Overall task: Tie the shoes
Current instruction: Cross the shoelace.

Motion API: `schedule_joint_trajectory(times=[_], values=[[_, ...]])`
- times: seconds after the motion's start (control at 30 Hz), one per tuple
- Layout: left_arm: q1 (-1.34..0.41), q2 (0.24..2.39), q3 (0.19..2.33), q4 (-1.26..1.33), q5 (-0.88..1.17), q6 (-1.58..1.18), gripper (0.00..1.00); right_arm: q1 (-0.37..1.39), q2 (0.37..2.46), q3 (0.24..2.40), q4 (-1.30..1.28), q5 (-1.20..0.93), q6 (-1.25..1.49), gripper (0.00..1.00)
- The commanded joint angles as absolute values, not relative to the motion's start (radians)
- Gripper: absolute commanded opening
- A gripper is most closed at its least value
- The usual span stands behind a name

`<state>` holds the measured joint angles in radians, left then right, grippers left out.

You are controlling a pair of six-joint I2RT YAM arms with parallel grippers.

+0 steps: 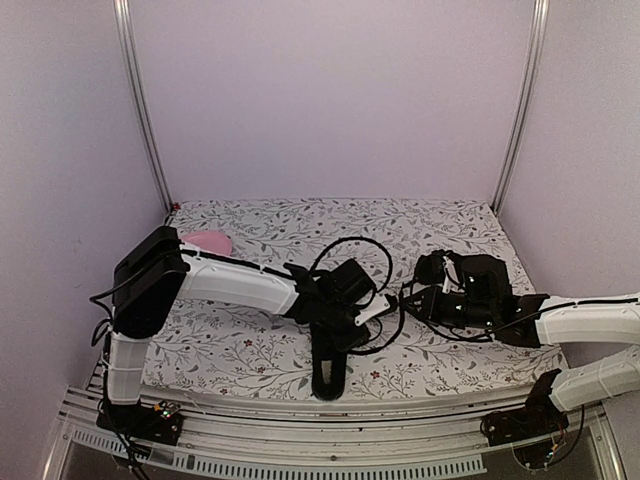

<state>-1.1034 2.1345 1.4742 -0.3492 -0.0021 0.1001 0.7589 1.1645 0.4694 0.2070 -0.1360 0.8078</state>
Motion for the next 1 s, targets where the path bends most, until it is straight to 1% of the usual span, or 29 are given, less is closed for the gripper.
schedule_joint_trajectory(times=[0.0,0.13,0.27,0.43,0.57,0.67,0.97], values=[[-1.125,2.174,1.491,-0.432,-0.025,0.14,0.37,0.759,1.157,0.465,0.22,-0.129,0.813,0.02],[-1.127,2.202,1.511,-0.47,-0.029,0.147,0.19,0.759,1.157,0.465,0.225,-0.127,0.814,0.02],[-1.129,2.191,1.494,-0.45,-0.042,0.131,0.0,0.76,1.153,0.47,0.225,-0.127,0.814,0.02],[-1.115,2.125,1.457,-0.367,-0.106,0.054,0.0,0.759,1.148,0.487,0.224,-0.126,0.808,0.02],[-1.071,2.035,1.413,-0.284,-0.063,-0.057,0.0,0.76,1.15,0.523,0.224,-0.123,0.797,0.02],[-1.018,1.934,1.356,-0.207,0.069,-0.13,0.0,0.76,1.169,0.567,0.224,-0.123,0.778,0.02],[-0.881,1.79,1.147,-0.019,0.392,-0.293,0.0,0.76,1.32,0.802,0.219,-0.129,0.71,0.02]])
